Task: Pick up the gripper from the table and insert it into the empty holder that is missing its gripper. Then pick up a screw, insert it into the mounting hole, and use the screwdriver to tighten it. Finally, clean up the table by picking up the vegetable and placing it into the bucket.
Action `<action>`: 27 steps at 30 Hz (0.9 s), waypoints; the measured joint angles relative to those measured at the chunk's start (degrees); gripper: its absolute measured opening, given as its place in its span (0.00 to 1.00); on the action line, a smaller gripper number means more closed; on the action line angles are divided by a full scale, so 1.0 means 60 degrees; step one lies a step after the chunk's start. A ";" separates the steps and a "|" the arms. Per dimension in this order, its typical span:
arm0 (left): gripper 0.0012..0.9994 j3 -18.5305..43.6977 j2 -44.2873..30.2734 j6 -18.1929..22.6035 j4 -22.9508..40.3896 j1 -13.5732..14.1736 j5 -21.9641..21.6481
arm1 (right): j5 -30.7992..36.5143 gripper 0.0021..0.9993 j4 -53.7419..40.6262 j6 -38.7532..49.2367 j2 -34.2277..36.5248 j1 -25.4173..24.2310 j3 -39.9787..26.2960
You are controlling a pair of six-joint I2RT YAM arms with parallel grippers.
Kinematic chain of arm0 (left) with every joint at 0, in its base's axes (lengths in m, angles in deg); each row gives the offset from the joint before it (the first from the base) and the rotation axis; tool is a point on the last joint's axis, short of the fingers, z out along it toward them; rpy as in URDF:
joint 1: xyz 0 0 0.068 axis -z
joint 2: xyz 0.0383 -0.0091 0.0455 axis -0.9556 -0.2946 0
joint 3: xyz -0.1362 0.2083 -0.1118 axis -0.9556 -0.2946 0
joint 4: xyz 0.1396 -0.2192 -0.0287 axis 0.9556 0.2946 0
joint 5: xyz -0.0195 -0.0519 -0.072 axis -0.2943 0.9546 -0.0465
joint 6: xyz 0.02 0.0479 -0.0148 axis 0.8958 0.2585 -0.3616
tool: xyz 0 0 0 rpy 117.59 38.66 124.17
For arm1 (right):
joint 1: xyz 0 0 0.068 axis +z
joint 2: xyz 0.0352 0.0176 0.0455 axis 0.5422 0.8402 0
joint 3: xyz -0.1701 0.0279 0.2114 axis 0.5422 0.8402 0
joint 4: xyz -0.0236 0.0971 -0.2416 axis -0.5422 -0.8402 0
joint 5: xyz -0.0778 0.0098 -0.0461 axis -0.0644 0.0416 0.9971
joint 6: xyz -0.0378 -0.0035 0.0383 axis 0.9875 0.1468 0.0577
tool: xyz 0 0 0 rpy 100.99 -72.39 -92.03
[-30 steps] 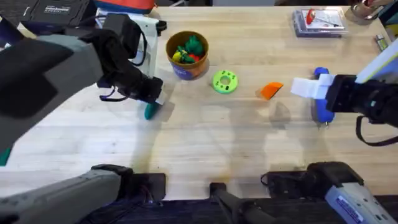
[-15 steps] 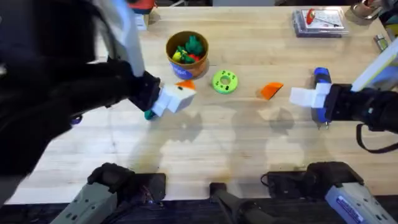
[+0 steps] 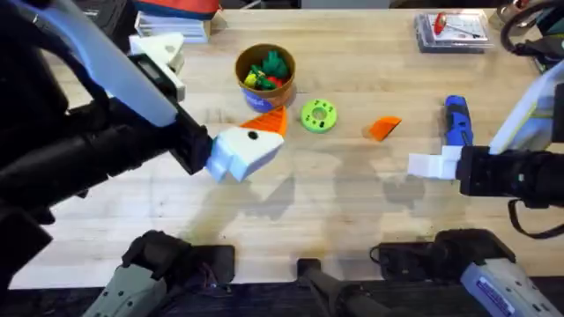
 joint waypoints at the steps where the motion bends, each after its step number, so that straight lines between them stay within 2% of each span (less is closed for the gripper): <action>1: 0.99 -0.0004 0.0000 0.0000 0.0015 0.0000 0.0004 | 0.0000 0.99 0.0000 0.0001 0.0000 0.0000 0.0000; 4: 0.99 -0.0347 0.0159 0.0022 -0.0876 -0.0004 0.0011 | 0.0000 0.99 0.0000 0.0029 0.0000 0.0000 0.0000; 5: 0.99 -0.1425 0.0942 0.0036 -0.2150 -0.0004 0.0040 | 0.0000 0.99 0.0000 0.0029 0.0000 0.0000 0.0000; 13: 0.99 -0.5316 0.4539 -0.0088 -0.5189 -0.0004 0.0473 | 0.0000 0.99 0.0000 0.0033 0.0000 0.0000 0.0000; 17: 0.99 -0.6942 0.5646 -0.0581 -0.6238 -0.0004 0.0539 | 0.0000 0.99 0.0000 0.0033 0.0000 0.0000 0.0000; 21: 0.99 -0.8062 0.5860 -0.1240 -0.7380 -0.0004 0.0574 | 0.0000 0.99 0.0000 0.0033 0.0000 0.0000 0.0000; 27: 0.99 -0.8378 0.5861 -0.1812 -0.6706 -0.0004 0.0797 | 0.0000 0.99 0.0000 0.0036 0.0000 0.0000 0.0000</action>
